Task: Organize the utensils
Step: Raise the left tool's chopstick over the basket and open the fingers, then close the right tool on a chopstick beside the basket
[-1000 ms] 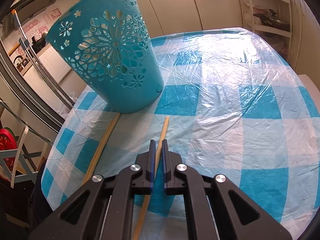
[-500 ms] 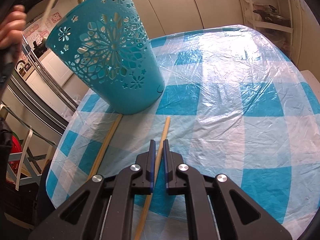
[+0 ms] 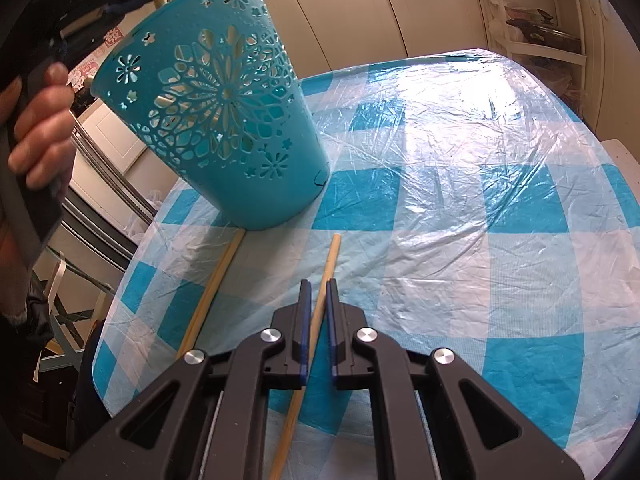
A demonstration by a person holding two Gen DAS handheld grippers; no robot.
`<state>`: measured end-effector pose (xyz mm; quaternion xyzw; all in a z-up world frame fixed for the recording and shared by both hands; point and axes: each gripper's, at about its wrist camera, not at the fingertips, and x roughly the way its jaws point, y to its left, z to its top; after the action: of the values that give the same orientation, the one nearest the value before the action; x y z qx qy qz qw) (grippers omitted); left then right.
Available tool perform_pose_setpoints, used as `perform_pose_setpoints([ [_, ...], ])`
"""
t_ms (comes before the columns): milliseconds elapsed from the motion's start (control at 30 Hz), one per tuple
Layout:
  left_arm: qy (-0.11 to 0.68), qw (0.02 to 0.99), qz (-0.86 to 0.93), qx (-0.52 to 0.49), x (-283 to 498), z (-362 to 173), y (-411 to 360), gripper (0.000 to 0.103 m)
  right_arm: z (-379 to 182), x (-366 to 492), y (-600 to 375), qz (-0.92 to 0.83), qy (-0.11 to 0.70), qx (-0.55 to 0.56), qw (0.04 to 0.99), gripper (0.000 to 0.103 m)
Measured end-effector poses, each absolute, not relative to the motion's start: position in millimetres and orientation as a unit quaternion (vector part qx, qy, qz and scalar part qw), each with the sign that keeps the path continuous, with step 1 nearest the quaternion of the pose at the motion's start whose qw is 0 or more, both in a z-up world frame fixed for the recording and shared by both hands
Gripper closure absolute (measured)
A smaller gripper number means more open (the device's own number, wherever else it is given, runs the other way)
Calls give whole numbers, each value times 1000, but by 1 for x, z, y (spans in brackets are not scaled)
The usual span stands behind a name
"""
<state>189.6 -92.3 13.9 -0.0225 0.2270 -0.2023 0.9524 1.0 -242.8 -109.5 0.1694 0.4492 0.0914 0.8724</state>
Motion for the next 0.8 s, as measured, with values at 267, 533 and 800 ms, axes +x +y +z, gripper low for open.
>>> perform_pose_setpoints([
  [267, 235, 956, -173, -19, 156, 15, -61, 36, -109, 0, -240, 93, 449, 166, 873, 91],
  [533, 259, 959, -96, -62, 120, -18, 9, 19, -104, -1, -212, 46, 455, 75, 886, 92],
  [800, 358, 930, -76, -30, 115, -101, 14, 18, -101, 2, -196, 36, 477, 32, 877, 97],
])
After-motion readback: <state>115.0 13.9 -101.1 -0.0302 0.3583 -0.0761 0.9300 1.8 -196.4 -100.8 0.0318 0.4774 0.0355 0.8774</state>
